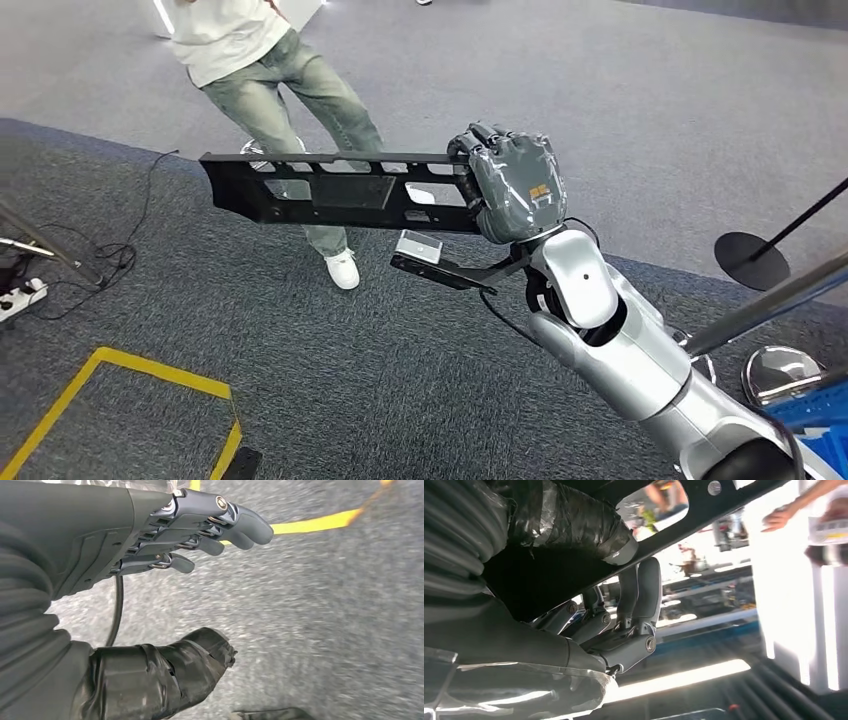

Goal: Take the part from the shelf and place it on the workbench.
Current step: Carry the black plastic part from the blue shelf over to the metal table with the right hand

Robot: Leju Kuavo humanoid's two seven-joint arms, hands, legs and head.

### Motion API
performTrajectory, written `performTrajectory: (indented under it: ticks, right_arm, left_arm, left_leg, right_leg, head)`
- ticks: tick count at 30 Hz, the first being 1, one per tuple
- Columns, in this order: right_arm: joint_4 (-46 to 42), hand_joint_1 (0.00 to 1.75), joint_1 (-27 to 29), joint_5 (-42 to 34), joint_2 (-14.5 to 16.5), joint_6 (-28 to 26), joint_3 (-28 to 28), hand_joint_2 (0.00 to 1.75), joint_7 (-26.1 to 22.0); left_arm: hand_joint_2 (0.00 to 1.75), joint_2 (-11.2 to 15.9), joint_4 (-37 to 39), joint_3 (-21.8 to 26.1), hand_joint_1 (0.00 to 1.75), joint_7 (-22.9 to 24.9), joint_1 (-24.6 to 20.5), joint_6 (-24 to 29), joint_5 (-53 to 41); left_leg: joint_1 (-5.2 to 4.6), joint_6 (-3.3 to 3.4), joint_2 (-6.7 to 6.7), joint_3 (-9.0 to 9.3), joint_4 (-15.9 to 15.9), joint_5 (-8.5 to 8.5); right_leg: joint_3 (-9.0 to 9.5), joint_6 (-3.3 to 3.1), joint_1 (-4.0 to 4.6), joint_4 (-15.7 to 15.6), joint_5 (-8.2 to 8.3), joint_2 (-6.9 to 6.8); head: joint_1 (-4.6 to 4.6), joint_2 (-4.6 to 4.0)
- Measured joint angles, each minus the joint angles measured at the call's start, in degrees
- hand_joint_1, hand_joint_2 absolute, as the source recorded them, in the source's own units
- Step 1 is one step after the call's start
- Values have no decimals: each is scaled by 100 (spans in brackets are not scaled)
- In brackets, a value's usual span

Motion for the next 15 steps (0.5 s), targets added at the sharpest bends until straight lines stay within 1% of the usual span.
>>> performTrajectory:
  ticks: [1, 2, 3, 4, 6, 7, 8, 9, 10, 11, 12, 13, 14, 15]
  right_arm:
    - [3, 175, 2, 11, -1, -8, 0, 175, -11]
    - [3, 175, -1, 21, -1, -18, 0, 175, -20]
    - [3, 175, -1, 30, -1, -28, 0, 175, -30]
    - [2, 175, -2, 41, 2, -37, 0, 175, -44]
    - [-2, 175, -3, 57, 7, -39, -1, 175, -78]
    - [-2, 175, -4, 63, 10, -37, -1, 175, -93]
    - [-2, 175, -9, 67, 13, -36, -1, 175, -104]
    - [-1, 175, -17, 71, 16, -34, -1, 175, -111]
    - [0, 175, -25, 74, 19, -32, -1, 175, -118]
    - [2, 175, -33, 79, 21, -27, -1, 175, -120]
    - [5, 175, -30, 87, 21, -19, -1, 175, -120]
    - [8, 175, -18, 101, 21, -9, -1, 175, -121]
    - [10, 175, -2, 121, 21, 4, 0, 175, -122]
    - [11, 175, 10, 144, 21, 14, 0, 175, -123]
  left_arm:
    - [175, 18, 0, -29, 0, 88, -1, -49, -65]
    - [175, 41, 1, -68, 0, 190, -11, -116, -153]
    - [175, 72, 1, -120, 0, 304, -22, -205, -266]
    - [175, 107, 1, -182, 0, 429, -30, -307, -390]
    - [175, 185, 1, -308, 0, 654, -23, -484, -590]
    - [175, 212, -2, -369, 0, 734, -9, -548, -653]
    - [175, 242, -5, -425, 0, 792, -7, -587, -686]
    - [175, 275, -7, -479, 0, 832, -15, -605, -699]
    - [175, 296, -10, -527, 0, 870, -34, -614, -696]
    - [175, 322, -10, -568, 0, 921, -57, -616, -682]
    - [175, 344, -10, -603, 0, 993, -70, -631, -659]
    - [175, 366, -10, -632, 0, 1088, -71, -665, -634]
    - [175, 393, -10, -660, 0, 1204, -66, -719, -615]
    - [175, 431, -10, -685, 0, 1326, -60, -780, -595]
  left_leg:
    - [4, -23, -76, -13, 40, -28]
    - [5, -48, -147, -40, 89, -55]
    - [15, -80, -208, -76, 121, -67]
    - [29, -115, -268, -113, 135, -68]
    - [63, -190, -388, -147, 116, -50]
    - [60, -224, -334, -152, 133, -63]
    - [52, -260, -191, -190, 222, -116]
    - [47, -293, 3, -286, 421, -218]
    - [49, -327, 219, -443, 734, -357]
    - [63, -357, 341, -644, 1096, -498]
    - [82, -381, 393, -827, 1406, -584]
    - [98, -400, 416, -934, 1564, -583]
    - [111, -413, 436, -924, 1498, -475]
    - [120, -419, 485, -793, 1211, -285]
  right_leg:
    - [139, -13, -18, -352, 183, 141]
    - [261, -27, -34, -650, 295, 272]
    - [332, -41, -42, -819, 332, 367]
    - [355, -56, -41, -869, 306, 408]
    - [390, -101, -27, -915, 311, 277]
    - [425, -131, -32, -951, 316, 209]
    - [466, -166, -42, -991, 320, 133]
    - [503, -193, -53, -1026, 322, 56]
    - [530, -215, -47, -1043, 317, -20]
    - [543, -228, -45, -1048, 306, -100]
    - [552, -230, -46, -1047, 293, -179]
    - [561, -227, -49, -1047, 278, -256]
    - [573, -217, -52, -1046, 262, -329]
    - [591, -202, -54, -1045, 246, -398]
  head:
    - [1, 0]
    - [-3, 0]
    - [-6, 0]
    - [-9, 0]
    - [-3, 0]
    - [-11, 0]
    - [-31, 0]
    - [-50, 0]
    - [-75, 0]
    - [-86, 0]
    - [-88, 0]
    - [-91, 0]
    - [-91, 0]
    - [-92, 0]
